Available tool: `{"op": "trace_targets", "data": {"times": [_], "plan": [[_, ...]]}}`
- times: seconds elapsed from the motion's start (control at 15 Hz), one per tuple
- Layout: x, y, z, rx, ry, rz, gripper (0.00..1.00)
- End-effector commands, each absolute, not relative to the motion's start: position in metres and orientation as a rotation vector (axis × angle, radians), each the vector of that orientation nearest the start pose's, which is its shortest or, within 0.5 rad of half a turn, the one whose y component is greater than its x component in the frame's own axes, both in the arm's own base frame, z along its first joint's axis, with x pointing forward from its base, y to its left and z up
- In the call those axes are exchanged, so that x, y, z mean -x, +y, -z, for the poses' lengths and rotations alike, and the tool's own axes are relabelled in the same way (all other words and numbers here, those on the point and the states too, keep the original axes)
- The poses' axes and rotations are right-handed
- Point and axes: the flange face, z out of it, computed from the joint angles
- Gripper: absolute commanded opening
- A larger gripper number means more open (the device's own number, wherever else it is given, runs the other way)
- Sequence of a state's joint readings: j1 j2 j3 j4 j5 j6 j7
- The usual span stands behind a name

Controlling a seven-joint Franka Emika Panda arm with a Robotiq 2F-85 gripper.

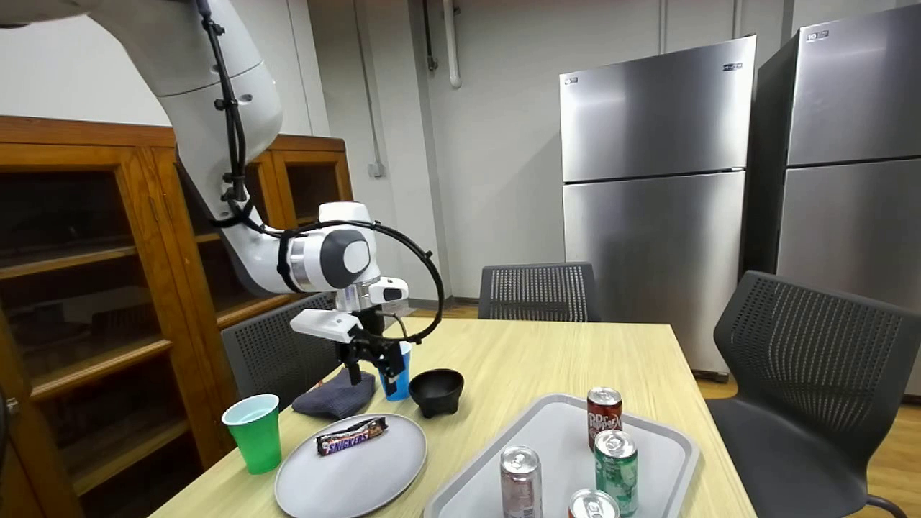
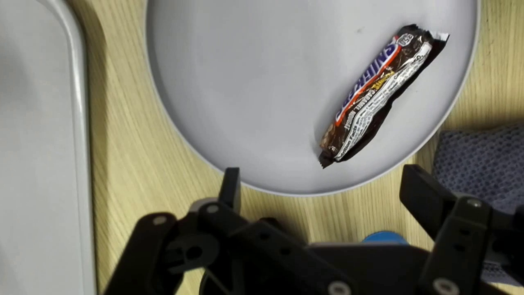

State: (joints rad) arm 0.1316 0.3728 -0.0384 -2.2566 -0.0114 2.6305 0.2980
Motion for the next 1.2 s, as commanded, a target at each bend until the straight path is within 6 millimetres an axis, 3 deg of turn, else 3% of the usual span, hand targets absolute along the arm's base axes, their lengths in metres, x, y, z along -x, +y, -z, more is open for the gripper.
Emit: {"op": "trace_targets", "data": {"times": [0.0, 0.53, 1.13], "plan": [[-0.518, 0.068, -0.2, 3.167, 0.358, 0.015, 1.0], [-0.504, 0.112, -0.182, 3.186, 0.586, -0.01, 1.0], [-0.512, 0.107, -0.152, 3.142, 0.853, -0.047, 1.0]]}}
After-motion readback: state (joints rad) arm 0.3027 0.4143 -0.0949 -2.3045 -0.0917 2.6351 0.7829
